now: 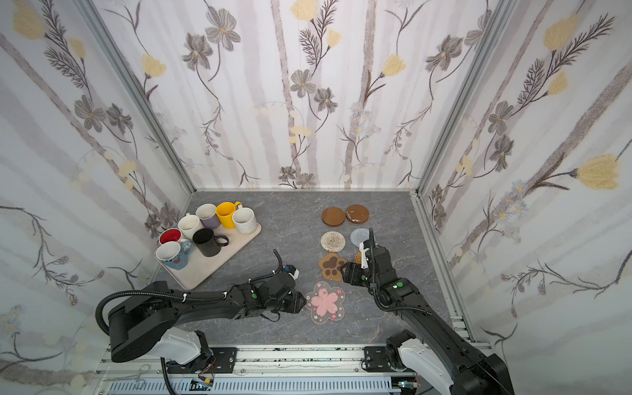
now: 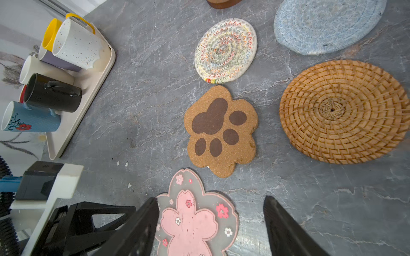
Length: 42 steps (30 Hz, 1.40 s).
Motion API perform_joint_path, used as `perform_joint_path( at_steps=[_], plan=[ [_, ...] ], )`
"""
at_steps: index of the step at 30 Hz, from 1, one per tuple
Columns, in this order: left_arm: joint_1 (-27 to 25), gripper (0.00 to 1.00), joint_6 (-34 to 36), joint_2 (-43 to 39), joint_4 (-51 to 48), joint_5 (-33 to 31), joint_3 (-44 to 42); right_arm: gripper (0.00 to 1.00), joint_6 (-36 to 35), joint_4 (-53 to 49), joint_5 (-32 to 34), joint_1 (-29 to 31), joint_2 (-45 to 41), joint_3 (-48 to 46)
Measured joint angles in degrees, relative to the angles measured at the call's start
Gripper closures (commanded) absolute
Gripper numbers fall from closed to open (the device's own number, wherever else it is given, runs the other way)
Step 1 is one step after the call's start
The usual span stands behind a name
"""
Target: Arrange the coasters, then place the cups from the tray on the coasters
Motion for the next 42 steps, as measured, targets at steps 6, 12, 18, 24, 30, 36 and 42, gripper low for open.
perform_joint_path(
  at_steps=[6,12,18,24,30,36,42],
  plan=[
    [-0.2,0.53,-0.5,2.1,0.0,0.0,1.2,0.24,-0.1,0.0,-0.6,-0.9,-1.1,-1.2],
    [-0.9,0.54,-1.0,3.2,0.1,0.0,1.6,0.24,-0.2,0.1,-1.5,-2.0,-2.6,-2.3],
    [-1.5,0.54,-1.5,4.7,0.5,0.0,3.0,0.24,-0.2,0.1,-2.1,-2.8,-2.9,-2.6],
    [-1.7,0.55,-1.7,5.7,1.3,0.4,4.5,0.24,-0.2,0.3,-2.3,-3.0,-3.2,-2.8],
    [-2.0,0.55,-1.7,7.0,1.7,1.0,5.4,0.24,-0.2,0.3,-3.1,-3.5,-3.4,-2.8],
    [-2.1,0.55,-1.7,7.4,1.8,1.1,6.0,0.24,-0.3,0.3,-3.3,-3.8,-3.7,-2.9],
    [-1.7,0.54,-2.0,4.4,2.1,1.0,4.6,0.24,-0.3,0.2,-3.6,-4.2,-4.3,-3.5]
  ],
)
